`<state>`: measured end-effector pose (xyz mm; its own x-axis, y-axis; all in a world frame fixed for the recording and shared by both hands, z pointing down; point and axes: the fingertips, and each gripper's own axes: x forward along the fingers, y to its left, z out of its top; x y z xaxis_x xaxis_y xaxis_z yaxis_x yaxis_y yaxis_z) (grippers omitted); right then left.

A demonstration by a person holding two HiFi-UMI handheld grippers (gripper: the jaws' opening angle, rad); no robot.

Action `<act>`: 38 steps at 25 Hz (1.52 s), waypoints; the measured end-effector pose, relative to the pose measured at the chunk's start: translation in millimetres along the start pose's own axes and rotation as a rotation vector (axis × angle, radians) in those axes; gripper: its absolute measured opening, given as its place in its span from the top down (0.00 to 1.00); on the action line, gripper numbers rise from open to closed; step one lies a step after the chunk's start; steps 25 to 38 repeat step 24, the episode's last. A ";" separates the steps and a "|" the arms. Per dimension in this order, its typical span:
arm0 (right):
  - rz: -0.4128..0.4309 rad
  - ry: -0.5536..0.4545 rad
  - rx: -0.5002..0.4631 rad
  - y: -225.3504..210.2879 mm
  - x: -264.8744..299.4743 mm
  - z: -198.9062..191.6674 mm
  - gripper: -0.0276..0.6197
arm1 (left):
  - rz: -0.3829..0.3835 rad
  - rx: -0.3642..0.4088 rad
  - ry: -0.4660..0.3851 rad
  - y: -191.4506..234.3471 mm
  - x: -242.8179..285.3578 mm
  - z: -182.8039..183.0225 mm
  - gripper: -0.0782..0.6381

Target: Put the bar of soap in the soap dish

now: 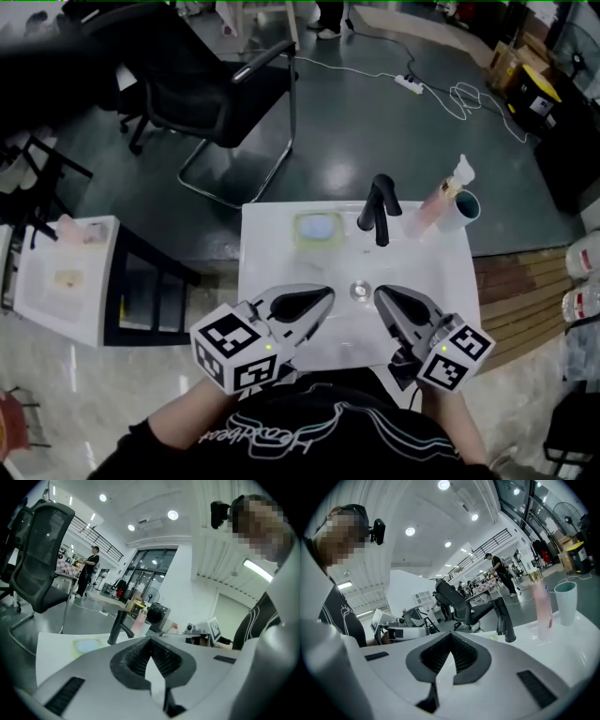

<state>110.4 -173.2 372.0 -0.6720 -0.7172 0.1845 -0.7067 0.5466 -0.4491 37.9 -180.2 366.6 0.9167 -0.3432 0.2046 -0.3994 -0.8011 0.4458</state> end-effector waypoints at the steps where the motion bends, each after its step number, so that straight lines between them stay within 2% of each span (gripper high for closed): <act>1: 0.003 -0.003 -0.005 2.6 0.1 0.0 0.92 | 0.002 0.005 -0.007 -0.7 -1.6 1.8 0.86; 5: 0.013 -0.019 0.002 8.7 -0.5 -0.6 0.92 | 0.005 -0.014 -0.033 -0.1 -4.8 5.7 0.86; 13: -0.009 -0.007 0.041 2.8 -4.5 -11.7 0.92 | 0.018 -0.049 -0.011 6.9 0.4 -7.5 0.86; 19: -0.023 -0.004 0.037 0.0 -6.3 -15.8 0.92 | 0.022 -0.039 0.013 7.4 3.6 -15.1 0.86; 24: -0.033 0.000 0.050 -13.6 -8.6 -24.8 0.92 | 0.029 -0.084 0.017 13.9 11.5 -25.5 0.86; 38: -0.033 0.000 0.050 -13.6 -8.6 -24.8 0.92 | 0.029 -0.084 0.017 13.9 11.5 -25.5 0.86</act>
